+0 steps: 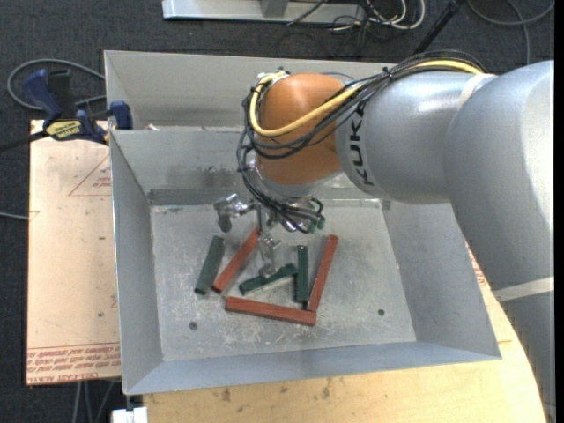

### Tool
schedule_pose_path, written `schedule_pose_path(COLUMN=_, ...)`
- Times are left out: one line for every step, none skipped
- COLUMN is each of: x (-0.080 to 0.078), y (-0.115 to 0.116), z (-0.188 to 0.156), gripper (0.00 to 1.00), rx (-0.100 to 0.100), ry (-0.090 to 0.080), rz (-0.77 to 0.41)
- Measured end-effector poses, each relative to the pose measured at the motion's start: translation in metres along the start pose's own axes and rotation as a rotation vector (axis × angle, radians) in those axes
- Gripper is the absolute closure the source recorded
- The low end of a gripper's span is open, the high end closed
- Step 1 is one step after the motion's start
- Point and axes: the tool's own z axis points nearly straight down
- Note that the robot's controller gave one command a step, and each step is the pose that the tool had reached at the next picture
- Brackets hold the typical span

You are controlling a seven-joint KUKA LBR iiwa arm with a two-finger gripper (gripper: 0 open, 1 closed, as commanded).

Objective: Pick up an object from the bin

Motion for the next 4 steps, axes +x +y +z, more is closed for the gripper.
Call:
schedule_pose_path(x=-0.018, y=-0.023, z=-0.009, gripper=0.0, rx=0.001, ry=-0.002, rz=0.01)
schedule_pose_path(x=-0.015, y=-0.032, z=0.032, gripper=0.0, rx=-0.002, ry=0.004, rz=-0.136)
schedule_pose_path(x=-0.016, y=-0.032, z=0.032, gripper=0.0, rx=-0.002, ry=0.002, rz=-0.133)
schedule_pose_path(x=-0.017, y=-0.032, z=0.03, gripper=1.0, rx=0.0, ry=0.0, rz=-0.131)
